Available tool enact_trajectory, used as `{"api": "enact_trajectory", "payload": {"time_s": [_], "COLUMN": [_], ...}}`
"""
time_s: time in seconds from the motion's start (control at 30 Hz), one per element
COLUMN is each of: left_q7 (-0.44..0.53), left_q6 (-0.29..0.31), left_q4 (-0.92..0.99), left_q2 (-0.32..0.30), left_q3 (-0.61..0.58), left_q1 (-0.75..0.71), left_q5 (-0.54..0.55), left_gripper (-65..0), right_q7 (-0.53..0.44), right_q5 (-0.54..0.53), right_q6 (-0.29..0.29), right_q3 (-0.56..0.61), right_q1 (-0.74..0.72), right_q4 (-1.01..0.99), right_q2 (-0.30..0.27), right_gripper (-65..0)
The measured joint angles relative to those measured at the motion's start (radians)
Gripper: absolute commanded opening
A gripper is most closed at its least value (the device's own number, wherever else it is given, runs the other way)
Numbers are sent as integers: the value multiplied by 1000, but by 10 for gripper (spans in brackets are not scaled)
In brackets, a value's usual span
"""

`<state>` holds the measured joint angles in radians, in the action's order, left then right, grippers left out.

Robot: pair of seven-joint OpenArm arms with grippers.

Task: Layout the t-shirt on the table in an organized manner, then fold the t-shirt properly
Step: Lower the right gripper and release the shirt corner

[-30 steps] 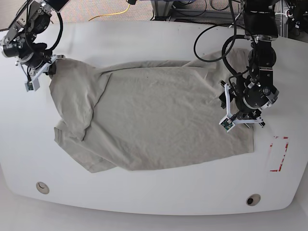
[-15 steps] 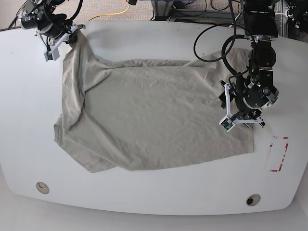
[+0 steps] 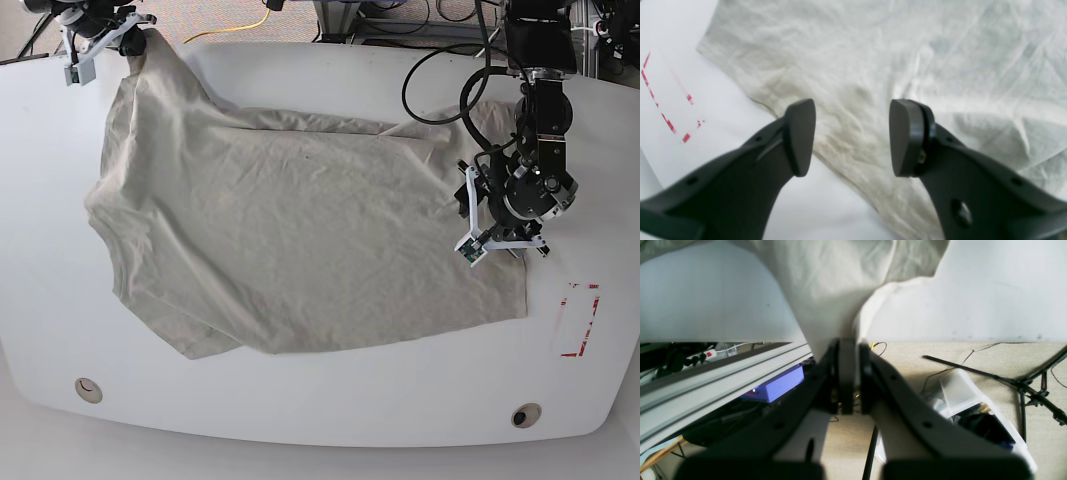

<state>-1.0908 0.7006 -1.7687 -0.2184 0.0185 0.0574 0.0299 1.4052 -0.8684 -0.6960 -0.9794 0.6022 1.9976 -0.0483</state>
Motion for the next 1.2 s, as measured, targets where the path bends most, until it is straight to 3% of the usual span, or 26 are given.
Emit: {"api": "enact_trajectory", "payload": {"time_s": [0.1, 0.3, 0.4, 0.67, 0.87, 1.2], "left_q7": [-4, 6, 1, -1, 3, 5], "left_q6": [-1, 0, 0, 0, 0, 0], "left_q4": [0, 0, 0, 0, -3, -70], "left_q2": [15, 26, 24, 23, 20, 27], "left_q3": [1, -1, -1, -1, -1, -1], "left_q1": [2, -14, -25, -24, -51, -64], "left_q5": [-4, 7, 4, 4, 3, 8], "left_gripper": [-332, -332, -332, -331, -329, -331], "right_q7": [-2, 2, 2, 4, 12, 9], "right_q5": [-1, -1, -1, 0, -2, -3], "right_q6": [0, 2, 31, 66, 66, 66], "right_q3": [-19, -23, -24, -92, -88, 61], "right_q1": [6, 19, 31, 43, -60, -299], "right_q4": [0, 0, 0, 0, 0, -3], "right_q2": [1, 1, 2, 3, -32, -87], "right_gripper": [-590, -374, -296, -265, -265, -268]}}
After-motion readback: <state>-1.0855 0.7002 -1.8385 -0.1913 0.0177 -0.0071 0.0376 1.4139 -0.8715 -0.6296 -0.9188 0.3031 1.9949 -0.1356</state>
